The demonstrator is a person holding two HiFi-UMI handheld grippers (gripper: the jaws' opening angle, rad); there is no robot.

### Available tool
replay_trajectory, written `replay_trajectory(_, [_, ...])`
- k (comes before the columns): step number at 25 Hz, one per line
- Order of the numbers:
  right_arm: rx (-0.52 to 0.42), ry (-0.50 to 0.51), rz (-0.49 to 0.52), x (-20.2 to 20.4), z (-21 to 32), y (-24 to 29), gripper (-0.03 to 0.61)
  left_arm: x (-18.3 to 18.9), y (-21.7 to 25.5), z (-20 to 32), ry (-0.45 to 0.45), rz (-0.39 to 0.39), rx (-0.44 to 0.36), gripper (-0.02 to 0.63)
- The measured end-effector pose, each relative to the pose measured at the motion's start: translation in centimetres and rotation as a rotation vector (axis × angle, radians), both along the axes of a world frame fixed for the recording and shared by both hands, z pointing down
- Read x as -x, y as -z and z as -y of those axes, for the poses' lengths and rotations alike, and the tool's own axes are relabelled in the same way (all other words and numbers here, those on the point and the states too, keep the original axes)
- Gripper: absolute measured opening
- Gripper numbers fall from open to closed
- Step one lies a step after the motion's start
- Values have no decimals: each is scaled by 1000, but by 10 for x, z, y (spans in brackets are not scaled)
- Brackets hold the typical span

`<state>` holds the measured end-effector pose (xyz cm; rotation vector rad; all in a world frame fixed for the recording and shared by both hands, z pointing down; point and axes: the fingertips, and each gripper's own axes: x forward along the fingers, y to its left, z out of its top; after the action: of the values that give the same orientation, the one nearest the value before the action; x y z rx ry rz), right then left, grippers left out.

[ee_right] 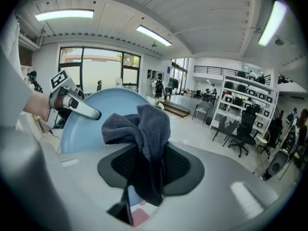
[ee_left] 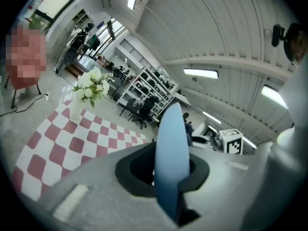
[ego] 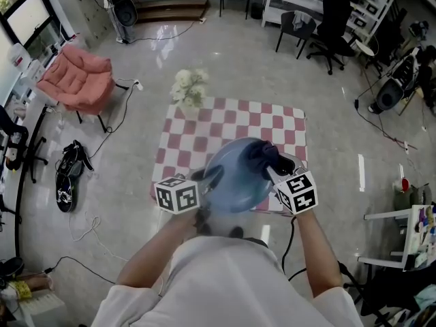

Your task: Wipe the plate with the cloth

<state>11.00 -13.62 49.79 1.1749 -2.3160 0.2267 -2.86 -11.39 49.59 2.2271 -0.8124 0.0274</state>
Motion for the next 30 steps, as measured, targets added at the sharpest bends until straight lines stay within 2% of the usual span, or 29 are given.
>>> replay_trajectory(6, [-41,36,-131,-4,0,-8,135,-2,-2,4,3,1,-2,43])
replay_trajectory(9, [-25,60,-176,-3,-4,-18,135,1,1,8,20,-9,-9,43])
replay_trajectory(19, [18,98,-146,4,-15,-37,135,8,16,19,60,-24,-46,44])
replay_trajectory(30, [96,91,-27,10,-30,-47,135,4,23,20,82,-37,-68,47])
